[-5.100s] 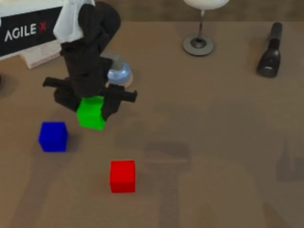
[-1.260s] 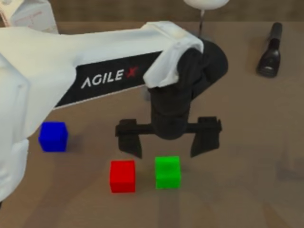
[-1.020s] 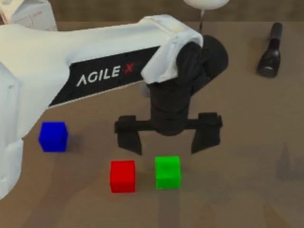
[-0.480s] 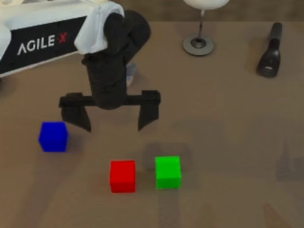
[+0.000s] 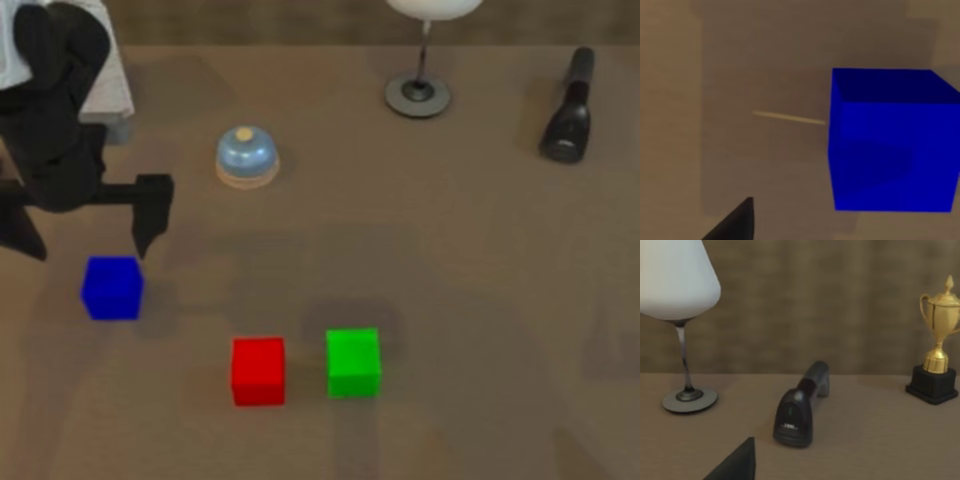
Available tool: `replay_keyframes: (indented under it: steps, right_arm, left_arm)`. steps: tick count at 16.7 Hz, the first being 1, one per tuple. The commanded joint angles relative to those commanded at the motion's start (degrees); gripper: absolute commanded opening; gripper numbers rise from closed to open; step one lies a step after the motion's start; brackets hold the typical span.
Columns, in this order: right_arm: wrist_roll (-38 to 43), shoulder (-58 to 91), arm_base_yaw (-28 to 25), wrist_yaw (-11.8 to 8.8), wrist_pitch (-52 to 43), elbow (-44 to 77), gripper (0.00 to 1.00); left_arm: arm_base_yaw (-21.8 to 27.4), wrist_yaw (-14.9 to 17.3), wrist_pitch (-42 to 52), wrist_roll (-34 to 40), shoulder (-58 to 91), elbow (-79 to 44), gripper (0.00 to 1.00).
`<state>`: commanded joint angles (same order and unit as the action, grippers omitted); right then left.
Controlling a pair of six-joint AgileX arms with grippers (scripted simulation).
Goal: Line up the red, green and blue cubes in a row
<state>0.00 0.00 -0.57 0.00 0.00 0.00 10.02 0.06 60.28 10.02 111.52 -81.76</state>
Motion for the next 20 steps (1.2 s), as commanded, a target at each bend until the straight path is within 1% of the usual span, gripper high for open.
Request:
replay_keyframes:
  steps: [6,8,14,16,20]
  right_arm:
    - [0.0,0.0,0.0,0.0,0.0,0.0,1.0]
    - [0.0,0.0,0.0,0.0,0.0,0.0,1.0]
    - [0.0,0.0,0.0,0.0,0.0,0.0,1.0]
    - [0.0,0.0,0.0,0.0,0.0,0.0,1.0]
    - [0.0,0.0,0.0,0.0,0.0,0.0,1.0]
  left_arm:
    - [-0.01,-0.03,-0.85,-0.1,0.54,0.42,1.0]
    - [-0.09,0.01,-3.82,-0.12,1.77,2.05,1.0]
    - [-0.24,0.05,-16.54,-0.35,7.36,9.05,1.0]
    - [-0.27,0.06,-18.42,-0.39,8.24,10.13,1.0]
    - [-0.27,0.06,-18.5,-0.39,8.28,10.18,1.0]
